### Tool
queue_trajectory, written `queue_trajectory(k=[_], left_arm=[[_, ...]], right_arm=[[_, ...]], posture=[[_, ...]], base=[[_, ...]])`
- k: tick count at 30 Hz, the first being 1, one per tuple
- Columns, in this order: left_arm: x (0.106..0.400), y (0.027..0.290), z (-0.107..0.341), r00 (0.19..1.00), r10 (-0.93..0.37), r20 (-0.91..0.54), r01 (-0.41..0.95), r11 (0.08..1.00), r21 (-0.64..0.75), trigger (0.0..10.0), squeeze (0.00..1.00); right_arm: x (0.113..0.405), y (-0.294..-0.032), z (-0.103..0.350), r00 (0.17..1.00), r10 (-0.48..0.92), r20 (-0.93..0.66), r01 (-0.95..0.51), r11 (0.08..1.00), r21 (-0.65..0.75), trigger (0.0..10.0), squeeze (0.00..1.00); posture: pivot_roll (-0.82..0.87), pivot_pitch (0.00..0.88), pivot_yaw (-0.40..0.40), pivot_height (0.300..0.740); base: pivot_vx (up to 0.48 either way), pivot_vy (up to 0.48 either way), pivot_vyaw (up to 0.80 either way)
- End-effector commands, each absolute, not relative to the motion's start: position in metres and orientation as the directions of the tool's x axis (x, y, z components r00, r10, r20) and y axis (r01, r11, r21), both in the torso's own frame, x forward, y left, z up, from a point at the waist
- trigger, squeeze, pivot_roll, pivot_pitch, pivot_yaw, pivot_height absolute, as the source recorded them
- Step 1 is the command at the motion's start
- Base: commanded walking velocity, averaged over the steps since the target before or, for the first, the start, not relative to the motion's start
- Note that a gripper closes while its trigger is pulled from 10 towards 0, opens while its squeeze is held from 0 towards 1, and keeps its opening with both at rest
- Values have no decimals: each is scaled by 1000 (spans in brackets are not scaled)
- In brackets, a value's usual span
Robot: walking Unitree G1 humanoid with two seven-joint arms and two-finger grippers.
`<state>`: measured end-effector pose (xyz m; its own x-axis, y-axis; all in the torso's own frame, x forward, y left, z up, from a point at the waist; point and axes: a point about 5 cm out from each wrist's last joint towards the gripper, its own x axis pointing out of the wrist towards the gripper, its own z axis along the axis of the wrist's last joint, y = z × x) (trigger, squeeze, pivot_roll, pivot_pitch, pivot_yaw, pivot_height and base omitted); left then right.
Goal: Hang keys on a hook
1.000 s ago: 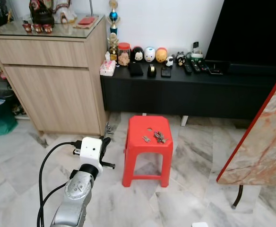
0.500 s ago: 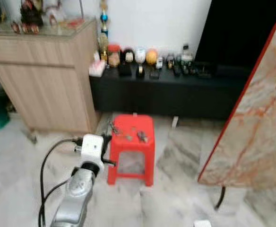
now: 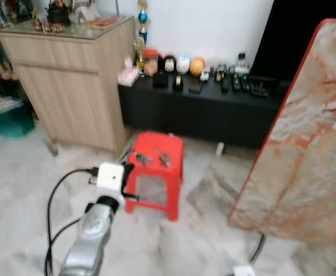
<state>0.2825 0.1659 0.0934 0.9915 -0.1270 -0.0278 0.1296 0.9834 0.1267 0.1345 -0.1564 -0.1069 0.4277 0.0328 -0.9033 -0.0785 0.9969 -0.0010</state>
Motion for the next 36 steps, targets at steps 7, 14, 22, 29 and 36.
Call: queue_trajectory(k=[7, 14, 22, 29, 36], left_arm=[[288, 161, 102, 992, -129, 1, 128, 984, 125, 10000, 0], [289, 167, 102, 994, -106, 1, 105, 986, 126, 10000, 0], [290, 171, 104, 995, -97, 3, 96, 986, 136, 10000, 0], [290, 172, 104, 996, -93, 0, 92, 985, 145, 10000, 0], [291, 173, 104, 997, -82, -1, 82, 986, 147, 10000, 0]], right_arm=[[137, -165, -106, 433, 14, -901, -83, 996, -25, 10000, 0], [138, -167, -105, 433, 11, -901, -106, 994, -39, 10000, 0], [137, -167, -105, 434, 10, -901, -78, 997, -27, 10000, 0], [137, -167, -106, 434, 9, -901, -66, 998, -22, 10000, 0], [137, -167, -105, 435, 13, -901, -80, 997, -24, 10000, 0]], posture=[[29, 0, -68, 740], [24, 0, -72, 740], [13, 0, -68, 740], [12, 0, -68, 740], [12, 0, -72, 740]], base=[[0, -416, 0], [0, -432, 602], [0, -458, 585], [0, -466, 0], [0, -467, 0]])
